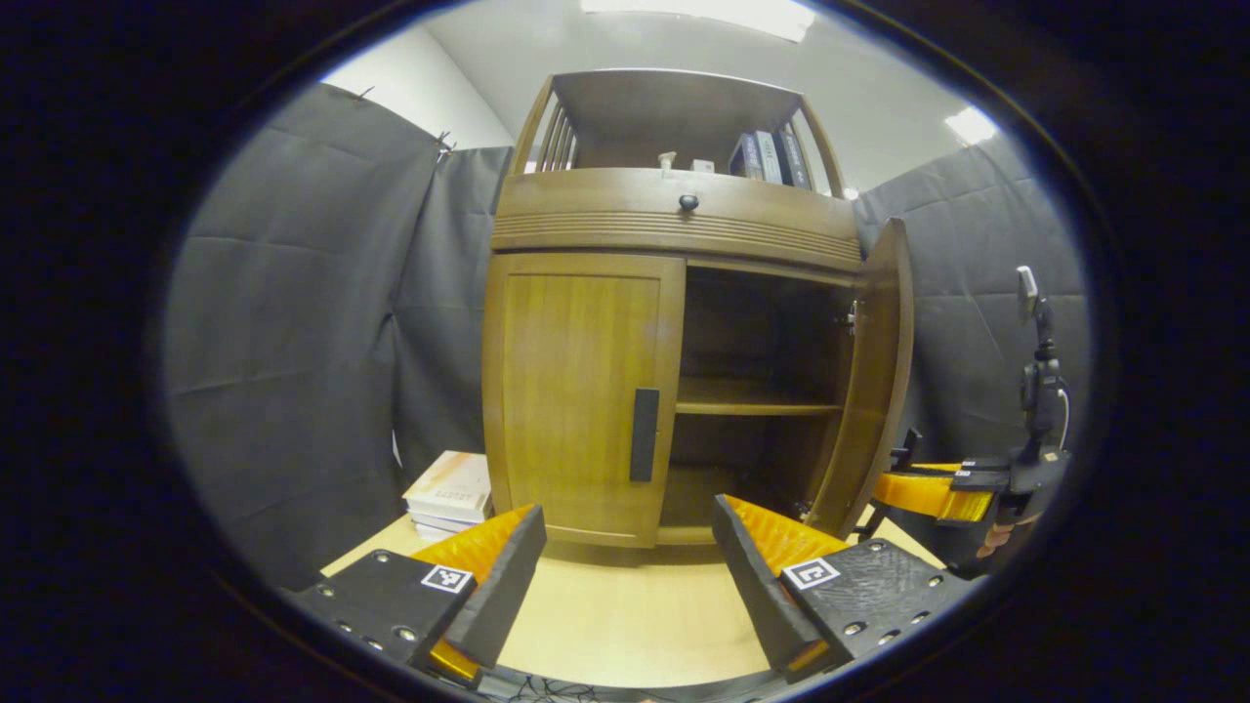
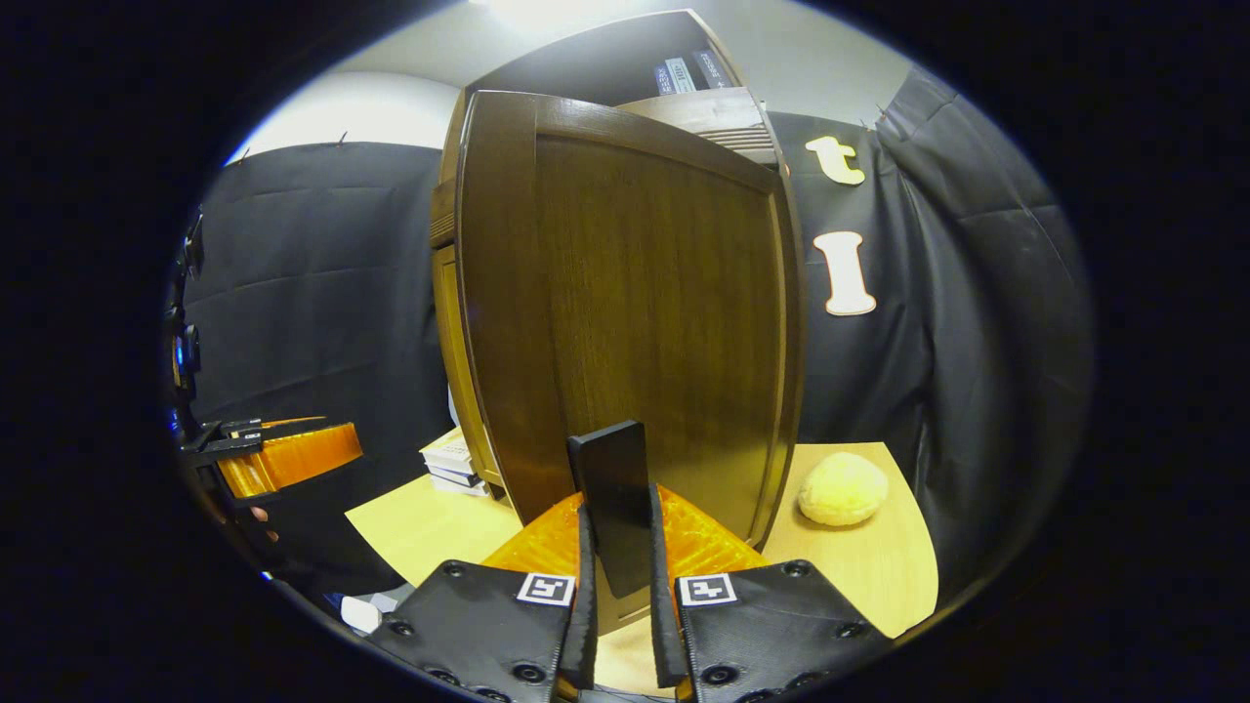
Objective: Open the right door of the double-door shoe cabinet with the right hand, and open the left door with the left hand.
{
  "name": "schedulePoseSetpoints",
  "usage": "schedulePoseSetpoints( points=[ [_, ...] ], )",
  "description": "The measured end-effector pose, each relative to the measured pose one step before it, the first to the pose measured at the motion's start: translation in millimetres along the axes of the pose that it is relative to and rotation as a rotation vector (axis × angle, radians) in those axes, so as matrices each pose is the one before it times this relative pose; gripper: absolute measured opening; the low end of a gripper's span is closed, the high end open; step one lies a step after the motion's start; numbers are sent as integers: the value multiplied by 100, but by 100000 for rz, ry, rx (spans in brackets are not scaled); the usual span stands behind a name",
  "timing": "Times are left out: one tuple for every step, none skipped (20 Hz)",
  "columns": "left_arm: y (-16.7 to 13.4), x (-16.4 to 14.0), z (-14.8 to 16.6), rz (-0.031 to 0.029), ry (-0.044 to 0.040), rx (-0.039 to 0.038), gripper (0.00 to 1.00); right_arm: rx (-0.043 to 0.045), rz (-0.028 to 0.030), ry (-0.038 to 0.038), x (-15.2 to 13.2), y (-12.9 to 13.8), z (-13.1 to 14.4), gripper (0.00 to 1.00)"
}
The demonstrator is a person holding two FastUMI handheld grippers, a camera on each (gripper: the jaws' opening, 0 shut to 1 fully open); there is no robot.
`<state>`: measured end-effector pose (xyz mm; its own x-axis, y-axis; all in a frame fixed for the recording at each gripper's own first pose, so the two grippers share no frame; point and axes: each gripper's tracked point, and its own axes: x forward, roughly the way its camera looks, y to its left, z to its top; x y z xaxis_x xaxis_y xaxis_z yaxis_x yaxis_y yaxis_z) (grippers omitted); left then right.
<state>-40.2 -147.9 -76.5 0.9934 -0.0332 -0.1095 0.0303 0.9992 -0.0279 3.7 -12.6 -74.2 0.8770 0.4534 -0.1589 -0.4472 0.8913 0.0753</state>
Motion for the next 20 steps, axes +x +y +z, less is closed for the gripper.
schedulePoseSetpoints(
  points=[
    [-503, -395, -90, 305, 102, -226, 100, -457, 5, -283, -514, -508, -102, 24],
    [-502, -360, -153, 137, 298, 334, 100, -204, -26, -522, -498, -513, -36, 24],
    [-311, -362, -49, 822, -46, 1049, 100, 5, 425, -209, -317, -520, 39, 24],
    [-108, -463, 126, 1122, -599, 1248, 100, -139, 664, -187, -214, -312, 21, 23],
    [-249, -391, 31, 835, -576, 886, 100, -428, 340, -57, -317, -422, 79, 25],
    [-229, -427, -93, 515, -478, 153, 100, -274, 36, -276, -303, -445, 32, 25],
    [-281, -360, -39, 244, -465, -607, 100, 106, -339, -446, -317, -629, 82, 25],
    [-205, -444, -165, 285, -240, -1021, 100, 336, -547, -495, -512, -626, -184, 25],
    [-171, -384, -367, 300, 341, -1078, 100, 303, -603, -460, -436, -706, 35, 23],
    [-101, -317, -540, 364, 663, -842, 100, 282, -848, -335, -269, -636, -18, 26],
    [-137, -378, -309, 429, 603, -404, 100, -34, -1068, -253, -209, -780, -7, 24],
    [-115, -310, -114, 217, 152, -28, 100, 233, -1190, -185, -255, -863, 28, 24],
    [-165, -234, -38, 151, -51, 209, 100, 625, -1249, -359, -191, -774, 103, 24],
    [-138, -104, -51, -205, 10, 284, 100, 343, -1094, -461, -224, -761, 70, 24],
    [-198, -47, -2, -528, 82, 70, 100, -457, -965, -425, -88, -735, 151, 24],
    [-102, 60, 45, -718, -239, -91, 100, -863, -1123, -607, -167, -616, 99, 24],
    [-62, 85, 334, -308, -479, 256, 100, -1031, -1058, -600, -42, -690, 236, 23],
    [16, 103, 106, -48, -422, 449, 100, -928, -740, -482, 30, -386, 44, 22],
    [15, 63, 253, -80, -399, 355, 100, -384, 47, -478, -184, -276, 126, 19],
    [-72, 218, 22, -209, -241, -43, 100, -18, 872, -466, -244, 90, 105, 10]
  ],
)
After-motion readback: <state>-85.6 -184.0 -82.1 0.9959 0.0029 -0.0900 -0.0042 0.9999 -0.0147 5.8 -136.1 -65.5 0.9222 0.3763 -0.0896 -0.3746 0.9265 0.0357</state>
